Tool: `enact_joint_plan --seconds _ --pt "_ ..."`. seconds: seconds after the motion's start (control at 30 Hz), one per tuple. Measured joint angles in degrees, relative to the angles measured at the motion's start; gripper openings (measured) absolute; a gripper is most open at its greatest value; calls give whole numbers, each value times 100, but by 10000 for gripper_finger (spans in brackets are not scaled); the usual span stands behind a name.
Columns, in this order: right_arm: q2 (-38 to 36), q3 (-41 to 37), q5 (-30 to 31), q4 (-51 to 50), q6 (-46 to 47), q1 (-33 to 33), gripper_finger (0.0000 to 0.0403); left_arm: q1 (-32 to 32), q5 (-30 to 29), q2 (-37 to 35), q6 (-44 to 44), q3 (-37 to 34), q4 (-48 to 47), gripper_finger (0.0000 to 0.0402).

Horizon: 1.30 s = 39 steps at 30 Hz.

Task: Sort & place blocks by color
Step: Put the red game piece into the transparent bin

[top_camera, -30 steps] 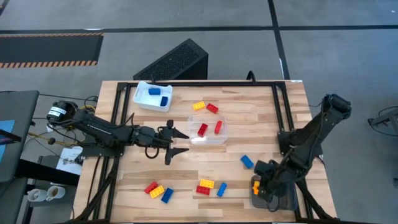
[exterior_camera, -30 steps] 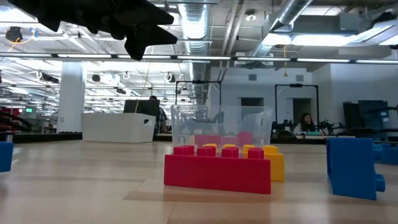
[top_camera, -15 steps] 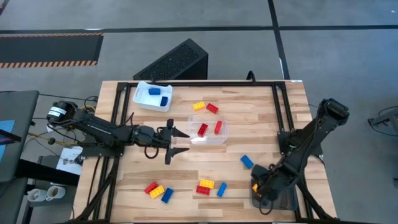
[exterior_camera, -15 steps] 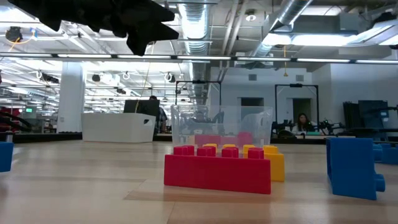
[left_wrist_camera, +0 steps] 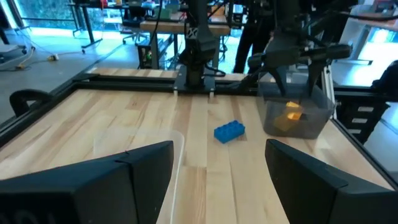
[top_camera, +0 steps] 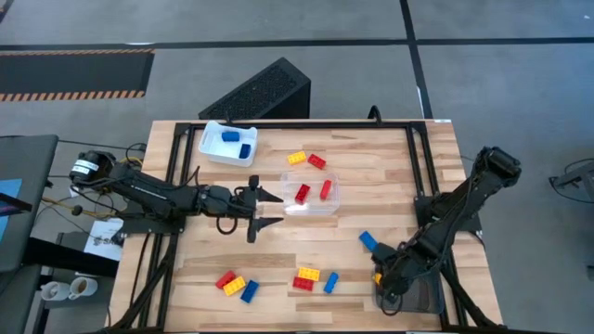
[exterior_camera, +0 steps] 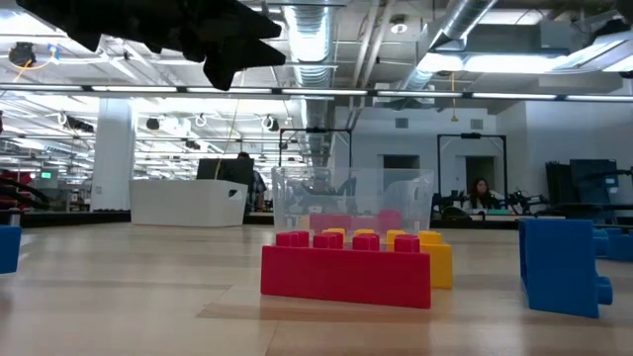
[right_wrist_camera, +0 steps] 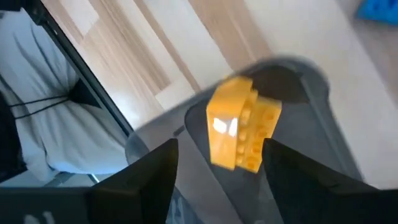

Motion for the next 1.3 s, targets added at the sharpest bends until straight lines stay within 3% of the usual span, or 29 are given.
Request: enact_joint_plan --seconds 0.17,0.33,0.47,0.67,0.9,1.07,1.17,1.3 --pt "-332 0 521 2 -814 -372 245 116 107 0 62 130 -87 240" --pt "-802 0 1761 22 -2256 -913 244 469 526 0 185 263 -218 240" --pt "-1038 0 2948 68 -3390 -1462 243 984 735 0 368 351 -446 240" --pt "-1033 0 3930 445 -4692 -2322 243 1984 1380 4 392 378 -841 242" --pt "-878 -9 3845 1551 -6005 -3190 243 3106 1831 270 515 422 -761 247" --pt "-805 -148 2998 2463 -6868 -3724 243 3724 2533 1111 588 855 -816 248" --pt "-810 -393 2434 3106 -7204 -4066 243 3964 2666 1647 782 1272 -858 248" --pt "-805 -796 2175 3484 -7413 -4413 243 4223 2934 2478 955 2001 -1259 248"
